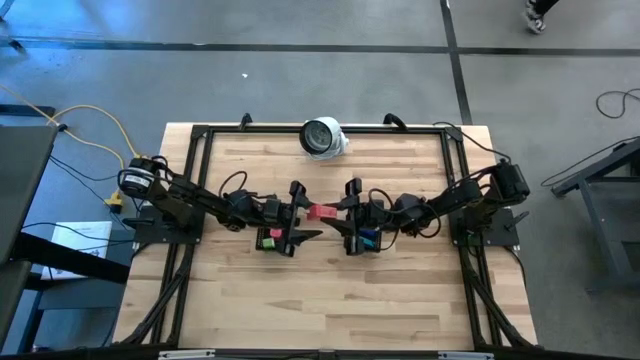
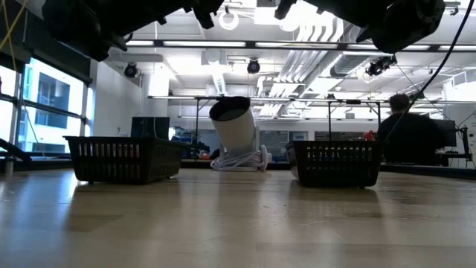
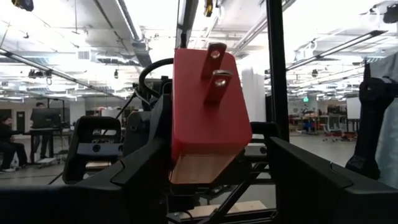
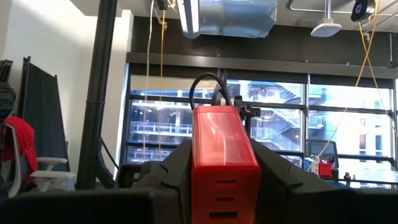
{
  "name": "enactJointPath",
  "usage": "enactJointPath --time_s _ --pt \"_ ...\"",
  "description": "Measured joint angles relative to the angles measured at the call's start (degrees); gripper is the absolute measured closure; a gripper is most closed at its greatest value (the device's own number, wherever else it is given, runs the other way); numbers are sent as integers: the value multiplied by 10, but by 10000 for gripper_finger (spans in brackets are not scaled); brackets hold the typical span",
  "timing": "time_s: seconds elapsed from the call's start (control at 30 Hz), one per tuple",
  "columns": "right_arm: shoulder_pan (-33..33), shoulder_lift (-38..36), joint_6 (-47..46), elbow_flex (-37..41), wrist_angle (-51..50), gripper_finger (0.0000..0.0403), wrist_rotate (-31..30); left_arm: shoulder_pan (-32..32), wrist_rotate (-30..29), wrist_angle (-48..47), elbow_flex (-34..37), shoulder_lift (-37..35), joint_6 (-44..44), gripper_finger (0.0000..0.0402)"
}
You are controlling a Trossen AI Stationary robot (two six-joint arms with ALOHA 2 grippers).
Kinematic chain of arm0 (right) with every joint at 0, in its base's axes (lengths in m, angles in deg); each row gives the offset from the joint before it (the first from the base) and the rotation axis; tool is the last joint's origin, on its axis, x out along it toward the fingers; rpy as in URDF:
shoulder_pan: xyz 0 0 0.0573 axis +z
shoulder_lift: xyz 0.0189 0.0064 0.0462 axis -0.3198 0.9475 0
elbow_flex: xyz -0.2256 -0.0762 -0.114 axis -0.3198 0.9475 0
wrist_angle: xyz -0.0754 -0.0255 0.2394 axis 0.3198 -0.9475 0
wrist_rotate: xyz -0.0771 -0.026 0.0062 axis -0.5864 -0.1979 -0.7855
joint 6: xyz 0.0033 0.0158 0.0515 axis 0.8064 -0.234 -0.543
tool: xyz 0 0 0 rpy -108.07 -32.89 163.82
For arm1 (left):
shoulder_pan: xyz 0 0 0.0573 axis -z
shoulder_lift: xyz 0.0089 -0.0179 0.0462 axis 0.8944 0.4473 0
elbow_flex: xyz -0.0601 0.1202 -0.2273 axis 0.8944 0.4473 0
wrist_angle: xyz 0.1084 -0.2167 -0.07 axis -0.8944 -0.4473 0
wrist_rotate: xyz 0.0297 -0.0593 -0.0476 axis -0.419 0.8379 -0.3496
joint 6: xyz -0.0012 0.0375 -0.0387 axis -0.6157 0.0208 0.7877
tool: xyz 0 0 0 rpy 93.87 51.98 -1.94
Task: Pick & Place Office items
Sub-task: Put the red charger adapter into the left black bin
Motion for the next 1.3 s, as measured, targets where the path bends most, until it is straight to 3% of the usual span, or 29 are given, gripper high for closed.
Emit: enactJointPath --time_s 1.0,1.13,1.3 --pt "0 -1 -3 0 -7 298 4 0 -18 35 0 0 -31 143" --pt "0 -1 -3 0 -10 298 11 0 -19 51 0 0 -31 169" --pt "0 3 -8 3 -41 298 12 0 -19 64 -3 -4 -33 233"
